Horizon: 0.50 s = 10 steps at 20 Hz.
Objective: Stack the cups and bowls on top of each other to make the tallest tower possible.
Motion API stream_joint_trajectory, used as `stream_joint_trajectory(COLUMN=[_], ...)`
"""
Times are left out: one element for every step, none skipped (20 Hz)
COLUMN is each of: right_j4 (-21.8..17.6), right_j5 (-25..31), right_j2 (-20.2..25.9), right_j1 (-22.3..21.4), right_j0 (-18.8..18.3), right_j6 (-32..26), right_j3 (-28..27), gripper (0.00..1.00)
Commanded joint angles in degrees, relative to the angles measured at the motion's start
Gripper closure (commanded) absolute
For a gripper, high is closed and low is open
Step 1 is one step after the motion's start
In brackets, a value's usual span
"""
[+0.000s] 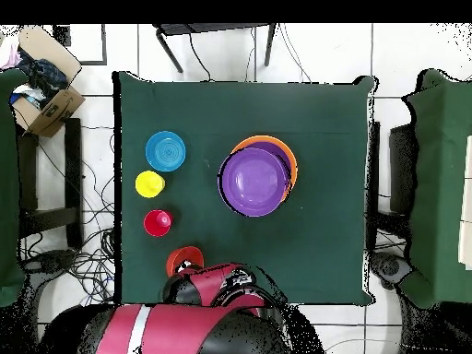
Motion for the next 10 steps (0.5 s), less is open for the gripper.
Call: stream_joint_trajectory(right_j4=[-1.7, -1.5, -1.1, -0.6, 0.0, 0.7, 1.2, 1.4, 1.6, 1.6], right_j5=[0.6, 0.9, 2.5, 3.3, 5.0, 5.8, 6.4, 7.1, 7.8, 8.4], right_j2=[1.8, 1.4, 1.5, 1.5, 1.9, 2.2, 2.3, 2.6, 3.0, 3.1], right_j1=[0.3, 0.0, -1.1, -2.1, -3.3, -4.1, -5.1, -5.8, -6.5, -7.1], right_j0=[-0.6, -0.2, -0.4, -0.5, -1.0, -1.3, -1.3, -1.8, -2.2, -2.6], right_j6=[-1.3, -1.2, -1.4, -1.2, -1.1, -0.6, -0.2, -0.2, -0.1, -0.4], right_j3=[-6.9, -6.9, -6.6, -6.1, -5.4, -4.7, -4.0, -3.5, -3.0, -2.8], gripper=[1.00, 1.00, 1.00, 1.00, 1.00, 1.00, 1.00, 1.00, 1.00, 1.00])
